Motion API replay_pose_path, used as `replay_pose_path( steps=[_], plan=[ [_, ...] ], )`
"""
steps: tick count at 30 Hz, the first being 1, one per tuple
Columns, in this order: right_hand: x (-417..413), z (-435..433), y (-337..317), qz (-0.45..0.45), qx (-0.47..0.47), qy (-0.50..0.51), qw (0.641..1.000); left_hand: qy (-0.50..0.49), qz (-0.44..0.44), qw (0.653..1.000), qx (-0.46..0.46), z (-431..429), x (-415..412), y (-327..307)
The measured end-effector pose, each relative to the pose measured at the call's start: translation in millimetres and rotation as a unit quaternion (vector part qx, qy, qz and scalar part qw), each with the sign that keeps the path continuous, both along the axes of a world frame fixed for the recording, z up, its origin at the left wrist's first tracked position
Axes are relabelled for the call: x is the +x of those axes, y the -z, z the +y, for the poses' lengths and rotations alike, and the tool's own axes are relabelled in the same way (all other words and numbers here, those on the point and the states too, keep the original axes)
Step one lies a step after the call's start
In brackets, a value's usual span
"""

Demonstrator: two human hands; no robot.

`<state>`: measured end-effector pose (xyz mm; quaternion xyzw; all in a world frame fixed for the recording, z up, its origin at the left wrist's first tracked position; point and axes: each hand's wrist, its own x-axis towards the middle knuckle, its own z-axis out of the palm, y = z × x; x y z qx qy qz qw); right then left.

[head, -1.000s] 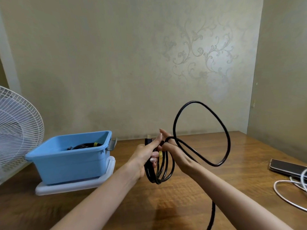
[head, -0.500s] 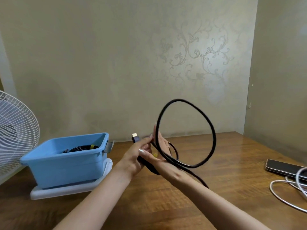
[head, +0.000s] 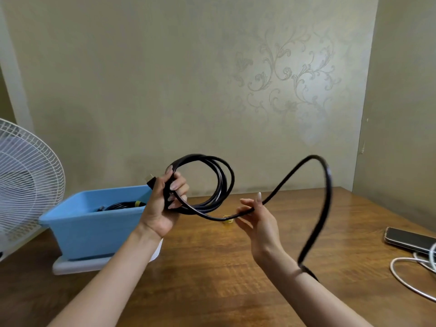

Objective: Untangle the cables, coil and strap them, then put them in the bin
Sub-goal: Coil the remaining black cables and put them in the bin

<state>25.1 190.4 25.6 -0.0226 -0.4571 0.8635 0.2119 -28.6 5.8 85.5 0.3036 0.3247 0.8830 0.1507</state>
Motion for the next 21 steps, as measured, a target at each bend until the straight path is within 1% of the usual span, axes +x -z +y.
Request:
replay_pose_path(
  steps=[1,2,6,9,11,14,17,18,19,21],
  plan=[
    [0,1,1,0.001,0.04,0.023,0.999,-0.004,0.002,1.0,0.005,-1,0,0],
    [0,1,0,0.01,0.057,0.032,0.998,-0.008,0.004,1.0,0.005,-2,2,-1],
    [7,-7,-12,0.023,0.037,0.011,0.999,-0.025,0.021,0.999,-0.025,4,9,4],
    [7,-12,-19,-0.001,0.06,0.007,0.998,-0.051,0.041,0.996,-0.054,7,10,5],
    [5,-11,-19,-0.02,0.102,0.029,0.994,-0.059,0.065,0.993,-0.077,5,10,5],
    [2,-8,-14,-0.032,0.193,0.07,0.978,-0.063,0.097,0.986,-0.117,3,10,6],
    [-1,-3,-10,-0.048,0.229,0.072,0.969,-0.092,0.129,0.971,-0.181,0,10,5],
    [-2,-2,-10,-0.051,0.215,0.06,0.973,-0.103,0.138,0.966,-0.195,-1,11,4],
    [-3,0,-10,-0.054,0.178,0.041,0.982,-0.114,0.139,0.964,-0.198,-1,13,4],
    [-7,7,-9,-0.068,0.048,-0.002,0.997,-0.129,0.118,0.968,-0.18,-1,14,3]
  ],
)
